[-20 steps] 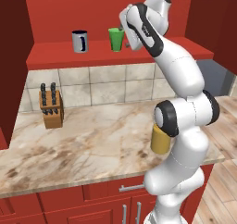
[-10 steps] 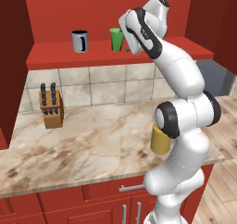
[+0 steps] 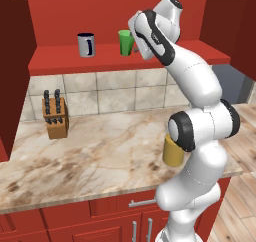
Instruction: There is a tray on the dining counter. Grab the cup, mug, and pitcher and place them on the tray. The pitcher may be placed next to the tray if it cannot fit the tray.
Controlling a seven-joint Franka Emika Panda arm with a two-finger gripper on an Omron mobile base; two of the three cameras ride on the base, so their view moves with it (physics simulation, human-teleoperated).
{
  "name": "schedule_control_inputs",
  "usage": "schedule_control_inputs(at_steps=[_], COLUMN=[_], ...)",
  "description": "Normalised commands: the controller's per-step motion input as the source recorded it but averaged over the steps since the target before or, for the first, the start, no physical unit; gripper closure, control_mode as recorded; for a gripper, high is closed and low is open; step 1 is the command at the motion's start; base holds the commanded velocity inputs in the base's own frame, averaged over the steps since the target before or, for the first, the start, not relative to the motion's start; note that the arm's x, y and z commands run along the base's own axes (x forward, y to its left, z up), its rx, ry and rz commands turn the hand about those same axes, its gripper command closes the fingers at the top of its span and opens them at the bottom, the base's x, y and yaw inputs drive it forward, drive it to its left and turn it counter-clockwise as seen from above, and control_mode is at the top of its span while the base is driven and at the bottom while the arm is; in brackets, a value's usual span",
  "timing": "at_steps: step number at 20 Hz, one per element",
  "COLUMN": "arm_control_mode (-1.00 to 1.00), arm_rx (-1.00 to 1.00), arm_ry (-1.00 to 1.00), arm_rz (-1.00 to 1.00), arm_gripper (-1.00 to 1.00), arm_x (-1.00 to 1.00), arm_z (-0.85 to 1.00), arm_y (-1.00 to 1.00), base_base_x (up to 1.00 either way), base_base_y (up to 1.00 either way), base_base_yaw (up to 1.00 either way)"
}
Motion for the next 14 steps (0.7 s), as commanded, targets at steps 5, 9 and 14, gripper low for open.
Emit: schedule_control_inputs(at_steps=[5, 9, 14], arm_control_mode=[-1.0, -1.0, -1.0], arm_rx=[0.0, 0.06, 0.05], arm_ry=[-0.09, -0.13, -0.14], arm_rz=[0.0, -0.05, -0.06], arm_gripper=[1.0, 1.0, 1.0], arm_x=[-0.25, -0.64, -0.75], arm_z=[0.0, -0.05, -0.02], arm_y=[-0.04, -0.26, -0.39], base_base_x=[0.0, 0.0, 0.0], base_base_y=[0.0, 0.0, 0.0], base_base_yaw=[0.0, 0.0, 0.0])
